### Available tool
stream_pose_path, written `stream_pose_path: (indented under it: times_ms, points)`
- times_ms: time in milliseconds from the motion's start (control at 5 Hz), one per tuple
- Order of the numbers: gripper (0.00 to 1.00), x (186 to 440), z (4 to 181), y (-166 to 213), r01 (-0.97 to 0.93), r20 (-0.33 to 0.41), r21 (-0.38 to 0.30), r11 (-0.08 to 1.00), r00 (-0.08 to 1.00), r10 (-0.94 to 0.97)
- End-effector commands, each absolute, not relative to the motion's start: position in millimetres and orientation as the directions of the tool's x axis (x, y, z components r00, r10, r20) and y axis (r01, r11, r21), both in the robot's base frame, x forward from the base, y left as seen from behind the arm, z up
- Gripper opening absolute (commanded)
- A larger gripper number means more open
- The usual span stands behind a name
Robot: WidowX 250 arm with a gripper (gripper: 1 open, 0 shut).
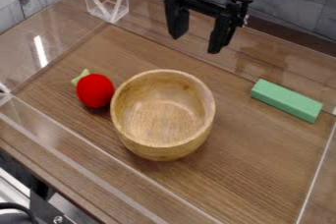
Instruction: Move the red fruit to the right
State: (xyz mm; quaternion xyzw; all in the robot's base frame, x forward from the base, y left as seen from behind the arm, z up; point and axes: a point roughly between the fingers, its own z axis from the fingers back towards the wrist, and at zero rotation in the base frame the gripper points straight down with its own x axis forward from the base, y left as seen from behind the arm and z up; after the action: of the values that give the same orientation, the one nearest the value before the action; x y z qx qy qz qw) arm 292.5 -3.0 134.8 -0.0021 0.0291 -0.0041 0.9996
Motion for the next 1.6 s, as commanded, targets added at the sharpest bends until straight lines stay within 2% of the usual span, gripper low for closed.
stream_pose_path:
  times_ms: [0,200,600,1000,1400]
  points:
    - [1.0,289.7,126.2,2.4,0.031,-0.079,-0.008,0.999,0.996,-0.032]
    - [1.0,281.1,125.0,20.2,0.041,-0.073,-0.014,0.999,0.996,-0.042]
    - [1.0,262.8,153.5,71.2,-0.088,-0.018,-0.011,0.996,0.996,0.088]
    - [1.0,237.5,141.1,141.7,-0.036,0.004,0.011,0.999,0.999,0.036]
    - [1.0,241.0,118.9,160.3,-0.159,0.004,0.015,0.987,0.987,0.159]
